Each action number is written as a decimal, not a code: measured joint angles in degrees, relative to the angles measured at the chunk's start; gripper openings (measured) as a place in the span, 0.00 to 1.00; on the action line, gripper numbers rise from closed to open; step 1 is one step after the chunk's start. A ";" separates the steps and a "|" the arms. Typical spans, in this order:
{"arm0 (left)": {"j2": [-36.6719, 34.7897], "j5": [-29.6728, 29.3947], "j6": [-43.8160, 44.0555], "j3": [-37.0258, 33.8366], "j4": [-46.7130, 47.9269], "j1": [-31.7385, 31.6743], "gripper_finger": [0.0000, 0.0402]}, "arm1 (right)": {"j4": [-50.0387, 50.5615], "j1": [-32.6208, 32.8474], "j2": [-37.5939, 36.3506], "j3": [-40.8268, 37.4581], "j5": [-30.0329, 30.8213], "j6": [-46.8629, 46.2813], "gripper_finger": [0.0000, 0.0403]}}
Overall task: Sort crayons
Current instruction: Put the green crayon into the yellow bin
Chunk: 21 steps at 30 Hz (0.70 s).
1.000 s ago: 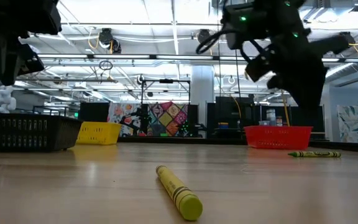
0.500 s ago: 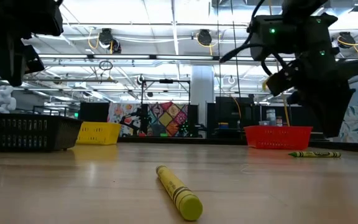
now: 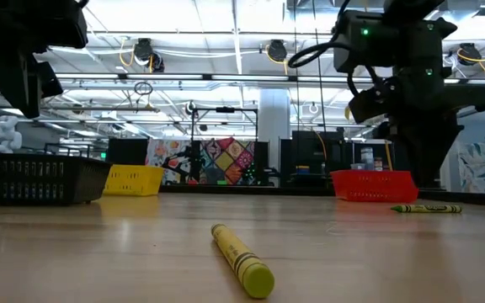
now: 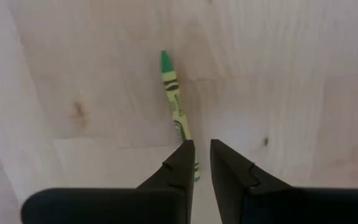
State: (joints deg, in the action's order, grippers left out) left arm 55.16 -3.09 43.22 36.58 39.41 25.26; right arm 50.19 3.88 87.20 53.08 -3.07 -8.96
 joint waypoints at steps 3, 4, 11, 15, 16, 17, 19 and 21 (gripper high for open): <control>0.00 -0.01 -0.02 0.00 0.01 0.00 0.21 | -0.05 0.43 0.00 -0.02 -0.06 2.20 0.09; 0.00 -0.06 -0.03 0.00 0.03 0.00 0.21 | -0.29 0.52 0.00 -0.01 -0.09 2.24 0.09; 0.00 -0.63 -0.07 0.00 0.05 0.00 0.21 | -2.74 1.01 0.00 -0.38 -0.13 1.38 0.09; 0.00 -0.63 -0.07 0.00 0.05 0.00 0.21 | -4.44 1.03 0.07 -2.27 -0.18 -0.79 0.09; 0.00 -0.63 -0.07 0.00 0.05 0.00 0.21 | -4.53 1.07 0.07 -2.60 -0.17 -1.35 0.09; 0.00 -0.64 -0.09 0.00 0.06 0.00 0.21 | -4.50 1.09 0.07 -2.69 -0.13 -1.92 0.09; 0.00 -0.63 -0.09 0.00 0.05 0.00 0.21 | -4.93 1.09 0.07 -2.69 -0.11 -2.47 0.09; 0.00 -0.65 -0.09 0.00 0.05 0.00 0.21 | -5.04 1.09 0.07 -2.69 -0.15 -2.44 0.09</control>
State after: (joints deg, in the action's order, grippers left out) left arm 55.16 -3.74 43.13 36.58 39.46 25.26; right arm 45.16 4.97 87.26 50.39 -3.22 -11.40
